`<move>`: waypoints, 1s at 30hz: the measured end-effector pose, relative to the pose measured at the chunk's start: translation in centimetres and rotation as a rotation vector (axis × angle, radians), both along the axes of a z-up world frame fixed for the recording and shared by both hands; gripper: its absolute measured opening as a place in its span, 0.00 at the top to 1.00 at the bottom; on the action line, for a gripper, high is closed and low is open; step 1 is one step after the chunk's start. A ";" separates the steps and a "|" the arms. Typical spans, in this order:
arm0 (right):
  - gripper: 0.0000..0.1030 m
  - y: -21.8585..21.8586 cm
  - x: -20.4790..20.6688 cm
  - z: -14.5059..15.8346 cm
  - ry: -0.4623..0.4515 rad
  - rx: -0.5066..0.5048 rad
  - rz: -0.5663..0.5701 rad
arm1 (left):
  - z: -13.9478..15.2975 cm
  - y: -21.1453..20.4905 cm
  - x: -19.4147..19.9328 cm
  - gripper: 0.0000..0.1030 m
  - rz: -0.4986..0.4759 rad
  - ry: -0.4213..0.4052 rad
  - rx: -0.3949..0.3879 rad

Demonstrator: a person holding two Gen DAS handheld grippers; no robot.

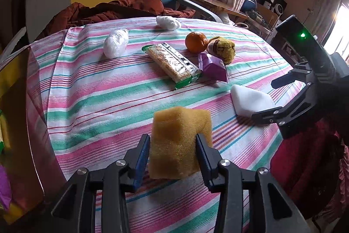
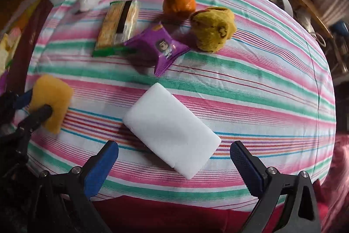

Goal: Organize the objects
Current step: 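Hold the yellow sponge in the left tool while the right tool grasps the white eraser sponge, then carry the yellow sponge and eraser sponge to the gold tray and open both tools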

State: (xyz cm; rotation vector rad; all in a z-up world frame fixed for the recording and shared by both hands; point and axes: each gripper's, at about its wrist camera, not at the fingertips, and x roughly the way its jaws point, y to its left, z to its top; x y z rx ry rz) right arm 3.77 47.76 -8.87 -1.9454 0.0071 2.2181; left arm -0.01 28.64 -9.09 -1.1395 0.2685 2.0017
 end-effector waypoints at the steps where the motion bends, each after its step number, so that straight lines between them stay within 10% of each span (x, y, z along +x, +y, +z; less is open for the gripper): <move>1: 0.00 0.0 -0.4 -0.4 -0.016 0.014 0.020 | 0.0 0.0 0.0 0.57 0.001 -0.001 0.000; 6: 0.01 0.9 -1.6 -2.6 -0.095 0.027 0.064 | -0.2 0.1 -0.3 0.56 0.003 -0.002 0.000; 11: 0.33 0.5 -1.0 -1.6 -0.065 -0.048 0.112 | -0.2 0.3 -0.1 0.56 -0.007 0.003 0.002; 30: 0.33 -6.2 -1.4 5.7 0.326 -0.175 -0.022 | 6.2 -7.8 0.8 0.61 0.106 0.065 0.111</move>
